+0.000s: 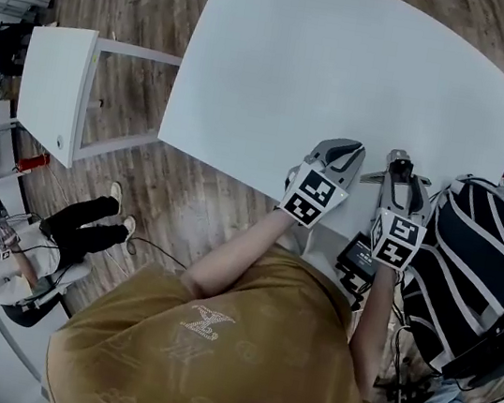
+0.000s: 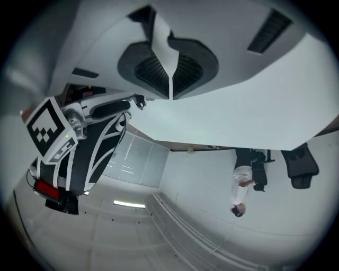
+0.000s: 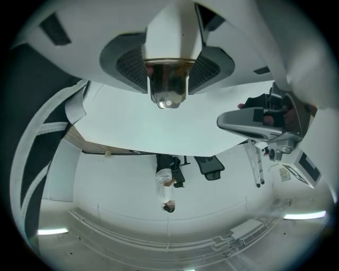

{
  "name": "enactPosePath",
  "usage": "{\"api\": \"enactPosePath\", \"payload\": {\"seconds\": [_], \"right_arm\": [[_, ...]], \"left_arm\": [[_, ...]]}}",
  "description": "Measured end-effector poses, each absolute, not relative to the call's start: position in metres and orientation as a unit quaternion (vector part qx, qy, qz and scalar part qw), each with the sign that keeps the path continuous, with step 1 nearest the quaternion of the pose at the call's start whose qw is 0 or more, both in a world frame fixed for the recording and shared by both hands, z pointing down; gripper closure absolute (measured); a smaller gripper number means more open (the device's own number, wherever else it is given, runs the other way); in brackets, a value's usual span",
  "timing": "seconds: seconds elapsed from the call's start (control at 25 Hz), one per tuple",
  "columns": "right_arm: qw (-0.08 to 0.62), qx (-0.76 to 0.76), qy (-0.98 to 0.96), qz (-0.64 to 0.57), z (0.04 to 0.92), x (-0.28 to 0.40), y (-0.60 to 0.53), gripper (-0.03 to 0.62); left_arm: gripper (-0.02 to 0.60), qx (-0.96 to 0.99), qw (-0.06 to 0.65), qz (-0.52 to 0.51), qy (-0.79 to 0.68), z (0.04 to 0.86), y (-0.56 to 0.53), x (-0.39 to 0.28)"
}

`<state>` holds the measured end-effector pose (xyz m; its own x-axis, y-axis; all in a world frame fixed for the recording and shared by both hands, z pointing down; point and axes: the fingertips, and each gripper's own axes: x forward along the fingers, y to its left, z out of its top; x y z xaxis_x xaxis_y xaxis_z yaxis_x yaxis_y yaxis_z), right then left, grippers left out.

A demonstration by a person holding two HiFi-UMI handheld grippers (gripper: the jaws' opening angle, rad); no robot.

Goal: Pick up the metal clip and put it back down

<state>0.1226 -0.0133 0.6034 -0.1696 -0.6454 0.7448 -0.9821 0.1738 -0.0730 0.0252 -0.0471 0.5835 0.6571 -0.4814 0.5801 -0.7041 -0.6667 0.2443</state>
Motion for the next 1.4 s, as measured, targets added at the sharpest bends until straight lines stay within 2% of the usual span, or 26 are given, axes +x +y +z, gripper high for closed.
{"api": "enactPosePath", "payload": {"seconds": [0.12,0.28,0.96,1.4], "right_arm": [[0.294,0.569,-0.708,0.297,0.607,0.124,-0.015,0.345],[0.306,0.561,-0.707,0.303,0.617,0.124,-0.019,0.303],[0.357,0.538,-0.693,0.321,0.643,0.113,-0.037,0.304],[0.357,0.540,-0.691,0.323,0.643,0.115,-0.038,0.304]], "left_arm": [[0.571,0.887,0.252,0.263,-0.284,0.595,-0.032,0.039],[0.508,0.887,0.267,0.286,-0.244,0.608,-0.019,0.049],[0.505,0.875,0.285,0.292,-0.260,0.620,-0.029,0.039],[0.506,0.870,0.295,0.296,-0.264,0.624,-0.031,0.036]]}}
